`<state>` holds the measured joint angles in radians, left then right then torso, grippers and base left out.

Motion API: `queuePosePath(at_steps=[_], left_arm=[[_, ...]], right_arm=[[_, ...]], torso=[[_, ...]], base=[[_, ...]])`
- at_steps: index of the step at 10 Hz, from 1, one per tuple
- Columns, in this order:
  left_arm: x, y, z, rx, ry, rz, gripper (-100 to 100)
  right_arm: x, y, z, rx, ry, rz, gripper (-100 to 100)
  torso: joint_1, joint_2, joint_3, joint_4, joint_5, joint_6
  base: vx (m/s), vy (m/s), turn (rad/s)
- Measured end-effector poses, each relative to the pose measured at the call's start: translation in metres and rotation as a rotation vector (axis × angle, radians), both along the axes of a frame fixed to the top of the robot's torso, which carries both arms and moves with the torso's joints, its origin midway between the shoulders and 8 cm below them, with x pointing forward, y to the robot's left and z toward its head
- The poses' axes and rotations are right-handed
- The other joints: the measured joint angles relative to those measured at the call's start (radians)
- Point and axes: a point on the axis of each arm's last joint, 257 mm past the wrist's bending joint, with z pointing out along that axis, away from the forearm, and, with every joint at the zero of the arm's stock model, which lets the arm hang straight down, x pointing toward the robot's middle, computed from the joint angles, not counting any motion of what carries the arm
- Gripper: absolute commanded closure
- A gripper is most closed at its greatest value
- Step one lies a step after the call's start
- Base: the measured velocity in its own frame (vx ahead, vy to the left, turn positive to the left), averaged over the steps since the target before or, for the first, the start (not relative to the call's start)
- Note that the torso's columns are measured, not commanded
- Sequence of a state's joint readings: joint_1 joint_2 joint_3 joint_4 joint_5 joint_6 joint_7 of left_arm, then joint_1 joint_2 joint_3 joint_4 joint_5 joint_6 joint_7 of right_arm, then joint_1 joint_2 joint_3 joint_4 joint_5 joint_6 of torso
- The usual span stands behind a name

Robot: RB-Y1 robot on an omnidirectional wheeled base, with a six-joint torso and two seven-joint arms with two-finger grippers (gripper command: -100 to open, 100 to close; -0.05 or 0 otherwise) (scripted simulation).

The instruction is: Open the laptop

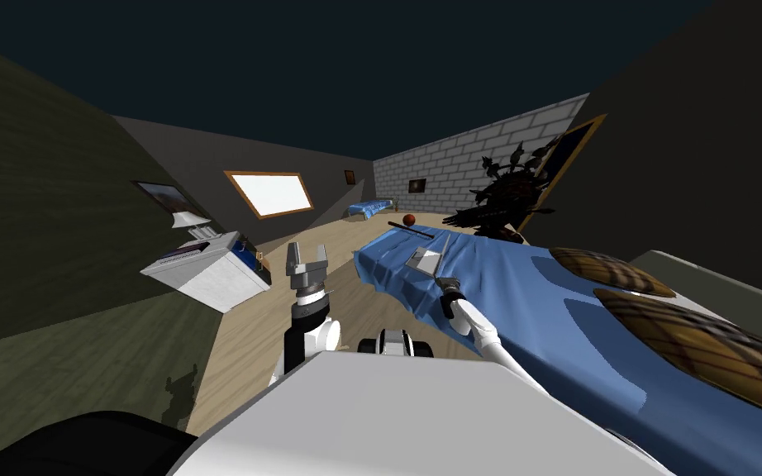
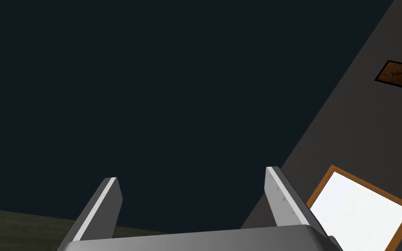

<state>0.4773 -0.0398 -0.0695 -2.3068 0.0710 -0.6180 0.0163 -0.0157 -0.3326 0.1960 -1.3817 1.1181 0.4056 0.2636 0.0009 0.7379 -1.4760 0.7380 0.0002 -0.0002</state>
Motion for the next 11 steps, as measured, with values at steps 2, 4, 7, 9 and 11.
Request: queuePosePath(at_steps=[2,4,7,9,11], left_arm=[[0.000,0.000,0.000,0.000,0.000,0.000,0],[0.000,0.000,0.000,0.000,0.000,0.000,0],[0.000,0.000,0.000,0.000,0.000,0.000,0],[0.000,0.000,0.000,0.000,0.000,0.000,0],[0.000,0.000,0.000,0.000,0.000,0.000,0]], right_arm=[[0.001,-0.020,-0.003,-0.098,0.024,-0.031,-100],[0.002,-0.034,-0.004,-0.182,0.046,-0.058,-100],[0.002,-0.058,-0.003,-0.298,0.073,-0.094,-100],[0.004,-0.072,0.000,-0.370,0.085,-0.116,-100],[0.004,-0.091,0.009,-0.480,0.098,-0.152,-100]], torso=[[-0.001,0.000,0.000,0.000,0.000,0.001],[-0.001,0.001,0.000,0.000,0.000,0.000],[-0.001,0.001,0.000,0.000,0.000,0.000],[0.000,0.000,0.000,0.000,0.000,0.000],[0.000,-0.001,-0.001,0.000,0.000,0.000]], base=[[0.043,0.046,0.047],[0.034,0.038,0.066],[0.023,0.029,0.055],[0.036,0.045,0.094],[0.047,0.047,0.062]])
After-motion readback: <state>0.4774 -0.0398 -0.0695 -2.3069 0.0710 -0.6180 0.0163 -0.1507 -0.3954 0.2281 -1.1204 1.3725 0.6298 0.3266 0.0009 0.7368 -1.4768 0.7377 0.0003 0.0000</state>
